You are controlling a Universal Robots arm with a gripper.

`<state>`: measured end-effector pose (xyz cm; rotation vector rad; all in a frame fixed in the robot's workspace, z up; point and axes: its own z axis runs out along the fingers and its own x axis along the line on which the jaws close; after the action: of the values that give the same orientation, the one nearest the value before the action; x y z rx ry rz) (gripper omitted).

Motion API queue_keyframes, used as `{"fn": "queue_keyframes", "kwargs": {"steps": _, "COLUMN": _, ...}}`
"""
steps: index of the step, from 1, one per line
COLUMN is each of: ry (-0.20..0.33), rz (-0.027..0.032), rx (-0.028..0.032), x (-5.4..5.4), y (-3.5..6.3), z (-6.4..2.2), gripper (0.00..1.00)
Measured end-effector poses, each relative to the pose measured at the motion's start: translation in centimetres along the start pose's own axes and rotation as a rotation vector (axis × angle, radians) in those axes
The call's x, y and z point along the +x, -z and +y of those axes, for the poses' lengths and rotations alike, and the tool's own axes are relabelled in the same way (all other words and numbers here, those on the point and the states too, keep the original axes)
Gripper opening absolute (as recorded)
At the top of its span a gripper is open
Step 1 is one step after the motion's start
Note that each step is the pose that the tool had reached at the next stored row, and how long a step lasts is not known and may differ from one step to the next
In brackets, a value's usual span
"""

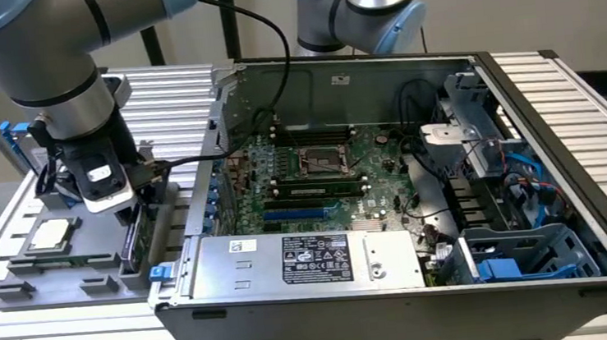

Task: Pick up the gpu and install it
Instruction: 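Pick up the gpu and move the gpu toward the slot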

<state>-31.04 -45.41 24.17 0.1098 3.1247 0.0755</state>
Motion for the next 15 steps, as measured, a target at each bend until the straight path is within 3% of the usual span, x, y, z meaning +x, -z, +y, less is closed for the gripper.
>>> {"fn": "queue_keyframes", "kwargs": {"steps": 15, "ry": 0.0, "rz": 0.0001, "rx": 0.0001, "x": 0.01, "y": -0.03, "z": 0.14, "gripper": 1.0}}
